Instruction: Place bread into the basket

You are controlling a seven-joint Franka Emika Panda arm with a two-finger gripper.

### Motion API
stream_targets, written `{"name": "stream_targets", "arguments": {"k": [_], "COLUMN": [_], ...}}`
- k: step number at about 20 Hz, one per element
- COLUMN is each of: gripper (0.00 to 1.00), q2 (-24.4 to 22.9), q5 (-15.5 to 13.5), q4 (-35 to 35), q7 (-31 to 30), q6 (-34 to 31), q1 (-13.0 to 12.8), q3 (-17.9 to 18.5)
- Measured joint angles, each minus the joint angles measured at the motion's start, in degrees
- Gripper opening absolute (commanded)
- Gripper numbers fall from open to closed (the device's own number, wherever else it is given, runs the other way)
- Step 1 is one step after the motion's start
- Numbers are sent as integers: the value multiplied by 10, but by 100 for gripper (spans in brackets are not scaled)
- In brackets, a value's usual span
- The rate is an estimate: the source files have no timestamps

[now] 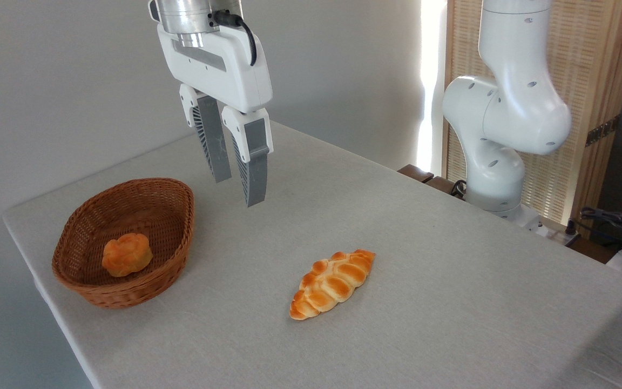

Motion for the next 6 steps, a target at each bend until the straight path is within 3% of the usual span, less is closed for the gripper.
{"name": "stream_targets", "arguments": {"k": [6], "gripper": [100], "q2": [0], "q5": [-1], "q4": [1], "q7": [-5], "q6": [-13], "q1": [-2], "q3": [1]}}
